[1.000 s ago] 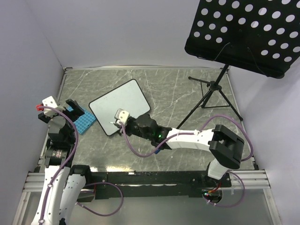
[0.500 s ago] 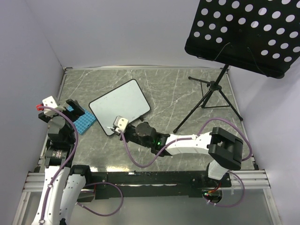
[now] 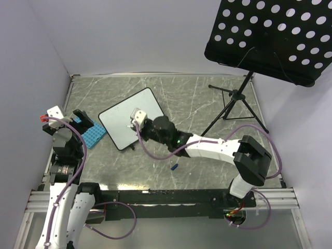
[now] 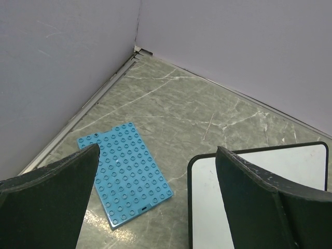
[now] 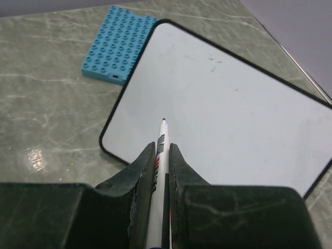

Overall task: Write a sentence on the whiteboard
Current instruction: Pick up the whiteboard from the whiteboard stand.

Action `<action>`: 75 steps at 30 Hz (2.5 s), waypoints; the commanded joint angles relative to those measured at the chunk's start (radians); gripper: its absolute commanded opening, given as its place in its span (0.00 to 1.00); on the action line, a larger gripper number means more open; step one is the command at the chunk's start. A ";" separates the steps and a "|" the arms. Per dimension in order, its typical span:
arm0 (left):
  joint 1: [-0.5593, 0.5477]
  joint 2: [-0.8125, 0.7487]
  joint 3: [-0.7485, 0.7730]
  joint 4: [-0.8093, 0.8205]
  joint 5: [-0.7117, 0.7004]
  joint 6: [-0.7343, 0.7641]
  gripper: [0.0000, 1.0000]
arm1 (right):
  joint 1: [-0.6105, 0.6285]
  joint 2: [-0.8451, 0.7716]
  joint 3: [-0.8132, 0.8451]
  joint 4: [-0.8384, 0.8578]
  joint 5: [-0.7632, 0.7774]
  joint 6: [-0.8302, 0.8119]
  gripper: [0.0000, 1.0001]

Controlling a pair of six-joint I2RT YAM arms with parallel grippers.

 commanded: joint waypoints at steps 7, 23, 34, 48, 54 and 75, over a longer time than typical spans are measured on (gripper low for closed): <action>0.010 -0.028 0.011 0.025 0.082 -0.050 0.97 | -0.070 -0.162 0.190 -0.396 -0.264 0.026 0.00; 0.008 -0.051 -0.029 0.293 1.237 -0.396 0.97 | -0.334 0.002 0.845 -1.694 -1.029 -0.306 0.00; -0.232 0.025 -0.175 0.795 1.299 -0.691 0.97 | -0.391 -0.135 0.531 -1.450 -1.201 -0.210 0.00; -0.492 0.165 -0.130 0.535 0.946 -0.401 0.97 | -0.488 -0.184 0.261 -1.003 -1.186 0.083 0.00; -0.492 0.164 -0.159 0.463 0.909 -0.365 0.97 | -0.495 -0.141 0.240 -0.897 -1.190 0.140 0.00; -0.091 0.122 -0.094 0.120 0.706 -0.403 0.97 | -0.514 -0.214 0.089 -0.743 -1.031 0.125 0.00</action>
